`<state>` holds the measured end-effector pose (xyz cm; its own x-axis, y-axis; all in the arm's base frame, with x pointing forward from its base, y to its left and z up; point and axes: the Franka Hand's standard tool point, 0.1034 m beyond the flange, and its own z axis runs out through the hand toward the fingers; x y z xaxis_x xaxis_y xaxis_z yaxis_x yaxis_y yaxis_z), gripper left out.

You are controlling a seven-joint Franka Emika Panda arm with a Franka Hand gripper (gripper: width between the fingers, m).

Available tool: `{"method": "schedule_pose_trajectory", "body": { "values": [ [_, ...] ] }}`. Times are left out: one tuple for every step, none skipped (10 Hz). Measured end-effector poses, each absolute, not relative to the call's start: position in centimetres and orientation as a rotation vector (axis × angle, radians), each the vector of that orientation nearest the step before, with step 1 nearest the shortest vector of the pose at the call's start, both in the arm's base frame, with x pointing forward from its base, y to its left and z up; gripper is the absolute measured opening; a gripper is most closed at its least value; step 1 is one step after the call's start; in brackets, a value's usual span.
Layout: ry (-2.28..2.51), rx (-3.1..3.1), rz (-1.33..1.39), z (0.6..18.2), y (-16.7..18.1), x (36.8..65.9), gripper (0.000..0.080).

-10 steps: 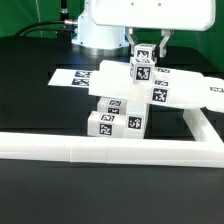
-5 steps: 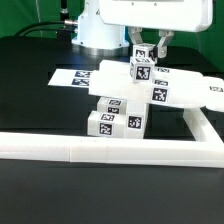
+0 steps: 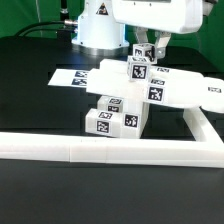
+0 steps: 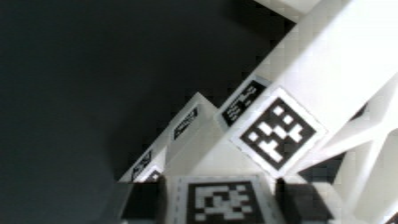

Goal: Assemble chair

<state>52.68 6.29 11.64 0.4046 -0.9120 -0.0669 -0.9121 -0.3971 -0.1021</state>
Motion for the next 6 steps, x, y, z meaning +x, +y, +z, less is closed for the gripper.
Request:
{"method": "schedule_pose_trajectory", "body": {
  "values": [
    [1.742, -2.460, 0.010, 11.64, 6.37, 52.68, 0.0285],
    [1.805, -2.414, 0.016, 11.65, 6.41, 52.68, 0.0285],
    [1.853, -2.375, 0.021, 11.65, 6.45, 52.68, 0.0285],
    [1.931, -2.306, 0.032, 11.67, 6.54, 52.69, 0.0285],
    [1.941, -2.298, 0.033, 11.67, 6.56, 52.69, 0.0285],
    [1.926, -2.312, 0.032, 11.63, 6.55, 52.67, 0.0285]
  ]
}}
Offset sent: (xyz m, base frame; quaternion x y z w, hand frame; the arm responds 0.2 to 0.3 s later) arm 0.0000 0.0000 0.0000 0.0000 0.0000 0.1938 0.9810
